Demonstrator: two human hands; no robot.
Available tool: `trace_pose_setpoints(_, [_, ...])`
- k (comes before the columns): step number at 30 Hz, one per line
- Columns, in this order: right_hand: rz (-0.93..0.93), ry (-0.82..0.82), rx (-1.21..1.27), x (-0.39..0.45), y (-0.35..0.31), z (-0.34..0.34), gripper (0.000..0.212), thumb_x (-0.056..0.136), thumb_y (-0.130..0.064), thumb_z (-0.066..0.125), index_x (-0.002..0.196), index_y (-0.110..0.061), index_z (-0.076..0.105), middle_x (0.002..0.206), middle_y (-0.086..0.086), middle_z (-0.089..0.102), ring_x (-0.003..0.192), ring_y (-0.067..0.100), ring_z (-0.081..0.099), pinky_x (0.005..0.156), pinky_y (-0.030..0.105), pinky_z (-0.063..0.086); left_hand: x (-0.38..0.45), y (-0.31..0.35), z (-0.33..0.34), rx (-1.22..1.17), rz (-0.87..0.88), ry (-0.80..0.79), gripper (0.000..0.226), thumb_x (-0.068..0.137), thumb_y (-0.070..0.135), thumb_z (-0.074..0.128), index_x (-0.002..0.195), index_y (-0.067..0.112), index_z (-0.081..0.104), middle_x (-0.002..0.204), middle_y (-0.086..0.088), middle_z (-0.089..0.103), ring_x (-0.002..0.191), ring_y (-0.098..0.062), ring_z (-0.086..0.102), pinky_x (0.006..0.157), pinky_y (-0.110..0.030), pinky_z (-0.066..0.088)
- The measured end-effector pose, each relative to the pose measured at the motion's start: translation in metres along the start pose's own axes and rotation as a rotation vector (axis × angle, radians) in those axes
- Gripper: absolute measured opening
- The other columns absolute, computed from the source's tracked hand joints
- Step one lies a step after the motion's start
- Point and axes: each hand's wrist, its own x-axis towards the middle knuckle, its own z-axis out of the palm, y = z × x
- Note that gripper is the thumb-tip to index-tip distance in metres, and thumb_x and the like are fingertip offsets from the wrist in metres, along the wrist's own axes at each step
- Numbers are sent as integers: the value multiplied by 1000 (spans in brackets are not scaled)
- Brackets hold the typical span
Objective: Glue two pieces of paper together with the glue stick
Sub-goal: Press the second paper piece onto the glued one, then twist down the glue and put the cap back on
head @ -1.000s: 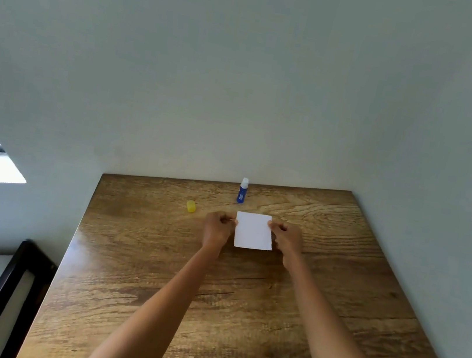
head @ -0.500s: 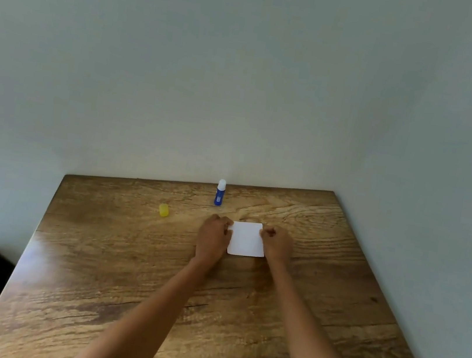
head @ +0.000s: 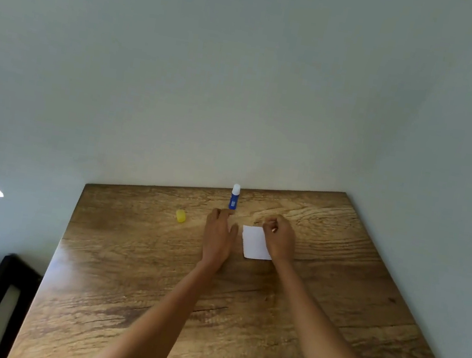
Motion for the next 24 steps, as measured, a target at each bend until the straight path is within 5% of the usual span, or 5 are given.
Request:
trace_pose_setpoints(9, [-87,-187,84,32,-43,45,33,86,-1,48,115,-11,60,113,9,62,95,15,55,75,20,38,62,0,-8,-276,-118,-55,51,89,10,57,137,6,41,140,-13,45,128,-26,44,103,-36,37])
trace_pose_setpoints(14, [-45,-205,138,41,-35,58,32,88,-4,49,117,-13,60,114,4,64,102,20,59,81,23,43,72,-8,-6,-354,-62,-78,32,84,8,60,116,11,63,117,-9,66,104,-18,59,80,-22,39])
trace_pose_setpoints(19, [2,-197,186,37,-40,63,18,89,-5,51,103,-11,60,97,7,64,87,21,60,62,19,43,70,-5,-15,-435,-37,-92,14,86,7,59,87,17,68,91,0,70,86,-13,65,67,-5,43])
trace_pose_setpoints(24, [-78,-171,205,32,-55,52,22,90,-10,58,111,-8,62,102,10,67,86,14,58,62,7,41,67,0,-28,-493,31,-130,16,87,11,62,102,14,67,101,-2,71,85,-6,64,72,-13,51])
